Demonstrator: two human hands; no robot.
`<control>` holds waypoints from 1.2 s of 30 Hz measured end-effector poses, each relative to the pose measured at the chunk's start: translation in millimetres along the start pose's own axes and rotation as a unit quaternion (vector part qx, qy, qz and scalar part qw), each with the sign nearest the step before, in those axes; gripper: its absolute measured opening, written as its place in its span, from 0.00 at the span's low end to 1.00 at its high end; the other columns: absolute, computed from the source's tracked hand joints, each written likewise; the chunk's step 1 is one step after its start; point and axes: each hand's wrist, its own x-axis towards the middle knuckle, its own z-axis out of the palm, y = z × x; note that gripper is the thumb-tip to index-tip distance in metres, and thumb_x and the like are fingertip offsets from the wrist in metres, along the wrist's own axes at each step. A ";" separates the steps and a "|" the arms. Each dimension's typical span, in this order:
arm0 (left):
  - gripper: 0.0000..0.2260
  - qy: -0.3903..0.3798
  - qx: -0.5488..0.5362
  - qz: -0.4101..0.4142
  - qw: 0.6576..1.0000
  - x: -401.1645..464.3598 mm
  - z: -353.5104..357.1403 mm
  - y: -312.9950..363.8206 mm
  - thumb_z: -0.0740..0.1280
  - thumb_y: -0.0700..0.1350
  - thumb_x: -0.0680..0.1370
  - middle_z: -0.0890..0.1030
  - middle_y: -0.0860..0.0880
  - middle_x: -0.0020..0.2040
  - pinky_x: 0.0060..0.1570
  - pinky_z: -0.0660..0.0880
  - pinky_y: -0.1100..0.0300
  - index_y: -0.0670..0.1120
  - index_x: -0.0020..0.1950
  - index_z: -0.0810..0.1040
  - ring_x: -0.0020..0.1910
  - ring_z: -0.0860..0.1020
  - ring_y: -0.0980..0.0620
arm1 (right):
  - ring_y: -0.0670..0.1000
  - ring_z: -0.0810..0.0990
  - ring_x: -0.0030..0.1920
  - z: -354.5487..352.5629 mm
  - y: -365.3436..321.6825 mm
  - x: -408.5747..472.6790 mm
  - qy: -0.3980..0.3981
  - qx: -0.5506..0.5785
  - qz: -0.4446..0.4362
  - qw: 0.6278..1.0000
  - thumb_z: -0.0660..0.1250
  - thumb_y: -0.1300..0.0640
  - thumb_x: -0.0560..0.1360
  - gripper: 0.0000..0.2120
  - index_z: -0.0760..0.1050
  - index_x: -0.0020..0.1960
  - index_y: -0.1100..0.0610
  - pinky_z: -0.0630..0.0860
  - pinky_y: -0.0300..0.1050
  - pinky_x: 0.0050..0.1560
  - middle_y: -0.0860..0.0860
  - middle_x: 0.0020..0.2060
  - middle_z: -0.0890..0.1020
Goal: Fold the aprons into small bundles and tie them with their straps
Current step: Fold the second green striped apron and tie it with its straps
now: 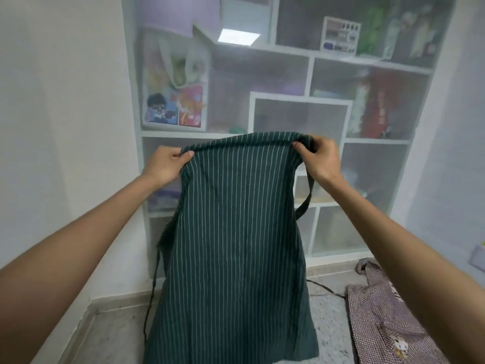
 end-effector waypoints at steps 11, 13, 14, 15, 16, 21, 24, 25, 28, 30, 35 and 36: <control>0.17 -0.123 -0.071 0.042 0.989 -49.4 2.4 -29.3 0.61 0.41 0.80 0.76 0.52 0.63 0.36 0.75 0.71 0.47 0.68 0.72 0.55 0.78 0.57 | 0.42 0.79 0.38 -22.7 0.9 -59.7 -0.177 0.148 0.068 0.971 0.63 0.60 0.78 0.05 0.78 0.48 0.56 0.74 0.29 0.38 0.50 0.41 0.81; 0.20 -0.133 -0.064 0.044 0.988 -59.8 -2.5 -28.5 0.62 0.43 0.80 0.70 0.53 0.70 0.38 0.76 0.70 0.48 0.72 0.67 0.64 0.73 0.53 | 0.41 0.80 0.40 -30.6 -0.5 -65.7 -0.177 0.168 0.056 0.968 0.64 0.61 0.78 0.05 0.79 0.48 0.57 0.74 0.29 0.40 0.50 0.42 0.82; 0.21 -0.129 -0.071 0.047 0.988 -65.6 -6.8 -24.5 0.62 0.44 0.80 0.69 0.53 0.71 0.39 0.76 0.70 0.49 0.73 0.66 0.66 0.71 0.52 | 0.40 0.80 0.40 -35.5 -3.4 -67.8 -0.167 0.186 0.049 0.967 0.63 0.61 0.78 0.05 0.78 0.50 0.59 0.74 0.29 0.41 0.50 0.42 0.81; 0.21 -0.122 -0.079 0.052 0.988 -72.9 -11.4 -17.3 0.62 0.45 0.79 0.68 0.53 0.71 0.40 0.76 0.69 0.51 0.73 0.65 0.67 0.70 0.52 | 0.38 0.80 0.39 -41.4 -6.3 -69.4 -0.153 0.202 0.039 0.966 0.63 0.63 0.78 0.06 0.78 0.51 0.60 0.74 0.28 0.41 0.49 0.42 0.81; 0.22 -0.109 -0.086 0.063 0.988 -82.8 -17.9 -6.1 0.62 0.46 0.79 0.68 0.54 0.71 0.40 0.76 0.69 0.52 0.73 0.65 0.67 0.70 0.54 | 0.37 0.80 0.39 -48.8 -11.8 -70.2 -0.136 0.217 0.026 0.966 0.63 0.63 0.77 0.06 0.77 0.52 0.61 0.73 0.28 0.41 0.49 0.42 0.81; 0.20 -0.062 -0.142 0.126 0.980 -115.0 -43.9 55.2 0.62 0.44 0.79 0.70 0.62 0.68 0.48 0.74 0.72 0.59 0.69 0.66 0.64 0.70 0.67 | 0.38 0.80 0.38 -81.9 -37.8 -59.3 -0.084 0.275 -0.008 0.958 0.63 0.64 0.78 0.07 0.78 0.47 0.55 0.74 0.29 0.41 0.41 0.36 0.83; 0.21 -0.041 -0.146 0.134 0.979 -113.7 -56.3 78.0 0.62 0.44 0.79 0.73 0.59 0.67 0.59 0.71 0.61 0.58 0.71 0.66 0.64 0.72 0.61 | 0.40 0.79 0.40 -90.0 -54.0 -43.8 -0.072 0.280 -0.025 0.957 0.64 0.61 0.78 0.08 0.78 0.45 0.51 0.74 0.32 0.44 0.42 0.37 0.82; 0.21 -0.037 -0.149 0.127 0.980 -109.8 -59.2 81.1 0.62 0.44 0.80 0.74 0.58 0.66 0.57 0.72 0.60 0.58 0.71 0.65 0.64 0.73 0.60 | 0.42 0.78 0.40 -89.2 -56.6 -37.5 -0.071 0.279 -0.026 0.957 0.64 0.61 0.78 0.07 0.78 0.44 0.51 0.74 0.34 0.45 0.44 0.38 0.82; 0.22 -0.039 -0.128 0.094 0.986 -93.5 -60.9 77.7 0.62 0.44 0.80 0.71 0.54 0.70 0.45 0.76 0.61 0.58 0.72 0.64 0.65 0.73 0.56 | 0.43 0.77 0.39 -76.4 -55.7 -21.2 -0.074 0.271 -0.010 0.960 0.65 0.60 0.77 0.04 0.78 0.48 0.56 0.74 0.35 0.44 0.47 0.39 0.80; 0.24 -0.056 -0.095 0.064 0.992 -80.3 -56.6 63.1 0.63 0.44 0.79 0.68 0.54 0.72 0.42 0.76 0.64 0.57 0.74 0.61 0.65 0.73 0.56 | 0.42 0.77 0.38 -59.1 -49.1 -14.4 -0.083 0.257 -0.002 0.963 0.64 0.61 0.78 0.05 0.77 0.52 0.58 0.74 0.32 0.41 0.47 0.40 0.79; 0.27 -0.091 -0.038 -0.027 0.995 -56.6 -22.3 1.1 0.63 0.44 0.79 0.62 0.53 0.74 0.49 0.75 0.58 0.52 0.76 0.56 0.68 0.67 0.55 | 0.43 0.78 0.40 9.8 -4.7 -12.6 -0.132 0.190 0.035 0.972 0.63 0.60 0.78 0.06 0.77 0.53 0.58 0.76 0.32 0.43 0.52 0.46 0.81; 0.27 -0.098 -0.035 -0.047 0.993 -53.3 -10.2 -18.9 0.63 0.43 0.79 0.63 0.53 0.74 0.48 0.75 0.58 0.53 0.76 0.56 0.64 0.69 0.56 | 0.45 0.78 0.41 29.9 11.1 -16.0 -0.143 0.169 0.048 0.974 0.64 0.60 0.78 0.06 0.78 0.52 0.59 0.75 0.35 0.44 0.54 0.47 0.82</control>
